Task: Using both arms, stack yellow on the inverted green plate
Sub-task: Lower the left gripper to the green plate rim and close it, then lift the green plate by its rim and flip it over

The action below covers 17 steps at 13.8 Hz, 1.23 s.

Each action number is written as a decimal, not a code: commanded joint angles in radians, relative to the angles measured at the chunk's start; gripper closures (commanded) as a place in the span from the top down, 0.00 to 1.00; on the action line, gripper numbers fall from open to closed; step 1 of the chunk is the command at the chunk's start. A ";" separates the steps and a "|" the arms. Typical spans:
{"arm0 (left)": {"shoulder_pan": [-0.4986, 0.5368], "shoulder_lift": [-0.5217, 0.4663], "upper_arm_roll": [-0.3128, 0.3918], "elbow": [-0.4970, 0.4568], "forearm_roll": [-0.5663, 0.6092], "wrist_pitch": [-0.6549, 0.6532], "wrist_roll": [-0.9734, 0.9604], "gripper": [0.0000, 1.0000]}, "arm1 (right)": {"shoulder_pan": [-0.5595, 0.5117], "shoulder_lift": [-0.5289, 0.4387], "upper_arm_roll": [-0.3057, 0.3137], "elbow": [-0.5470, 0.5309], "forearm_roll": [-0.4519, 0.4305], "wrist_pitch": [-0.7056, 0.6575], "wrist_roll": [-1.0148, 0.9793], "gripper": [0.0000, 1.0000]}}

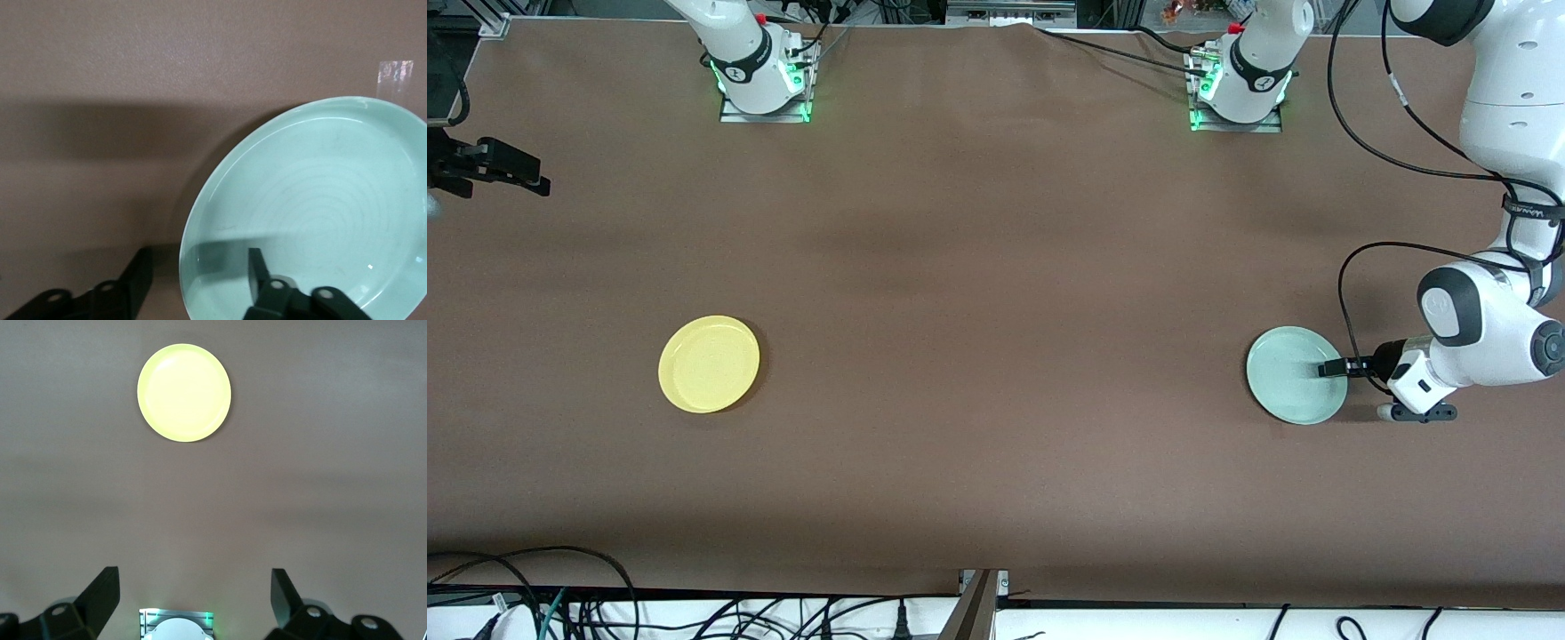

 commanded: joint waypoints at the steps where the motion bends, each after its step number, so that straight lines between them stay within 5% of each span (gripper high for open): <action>1: 0.003 -0.002 -0.002 -0.016 -0.041 0.012 0.039 0.35 | -0.006 -0.005 0.002 0.012 0.000 -0.018 0.011 1.00; 5: -0.003 0.001 -0.002 -0.017 -0.030 0.028 0.039 0.00 | -0.007 -0.002 -0.006 0.010 0.001 -0.018 0.011 1.00; 17: -0.035 -0.040 -0.003 0.003 -0.022 0.009 0.045 0.00 | -0.009 0.001 -0.017 0.010 0.006 -0.020 0.013 1.00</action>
